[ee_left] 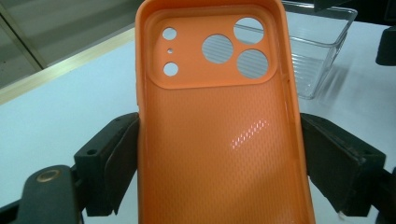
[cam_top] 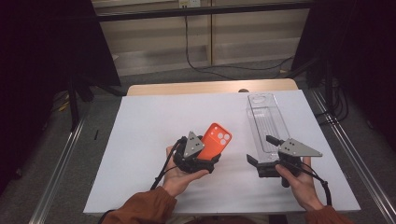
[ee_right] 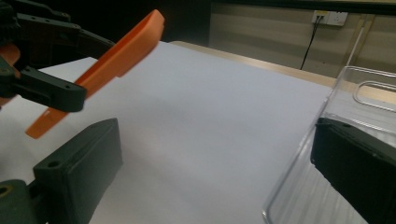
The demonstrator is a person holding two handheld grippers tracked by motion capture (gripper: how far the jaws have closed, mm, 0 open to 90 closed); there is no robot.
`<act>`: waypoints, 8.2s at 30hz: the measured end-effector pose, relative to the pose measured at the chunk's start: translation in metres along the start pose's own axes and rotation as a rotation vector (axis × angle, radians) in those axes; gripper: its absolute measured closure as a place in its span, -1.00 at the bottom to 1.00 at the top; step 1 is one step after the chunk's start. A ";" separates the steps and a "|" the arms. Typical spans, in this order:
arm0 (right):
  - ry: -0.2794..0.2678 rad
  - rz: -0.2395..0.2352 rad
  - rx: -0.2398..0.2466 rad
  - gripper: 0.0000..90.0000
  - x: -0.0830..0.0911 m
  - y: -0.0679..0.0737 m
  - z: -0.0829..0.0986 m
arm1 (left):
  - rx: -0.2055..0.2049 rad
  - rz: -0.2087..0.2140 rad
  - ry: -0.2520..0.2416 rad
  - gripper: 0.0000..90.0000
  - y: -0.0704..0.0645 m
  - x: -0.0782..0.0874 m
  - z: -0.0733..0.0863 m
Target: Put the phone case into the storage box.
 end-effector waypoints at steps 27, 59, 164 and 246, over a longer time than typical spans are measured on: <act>0.064 -0.018 -0.143 -0.86 -0.020 0.014 -0.044 | -0.036 -0.078 -0.043 -0.64 -0.006 -0.015 -0.008; 0.341 -0.041 -0.233 -0.35 -0.053 0.021 -0.056 | -0.085 -0.122 -0.060 -0.64 -0.017 -0.020 0.002; 0.204 -0.013 -0.338 0.82 -0.036 -0.001 -0.074 | 0.123 -0.039 -0.147 -0.91 0.018 0.018 0.005; 0.073 0.133 -0.173 0.82 -0.007 -0.059 -0.117 | 0.233 -0.284 -0.246 -0.95 0.077 0.125 0.087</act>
Point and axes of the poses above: each handheld gripper's, and its own axes: x roughly backward along the jaws, z roughly out of its underside, y roughly to its left, the point moved 4 cm from there along -x, roughly forward along the jaws
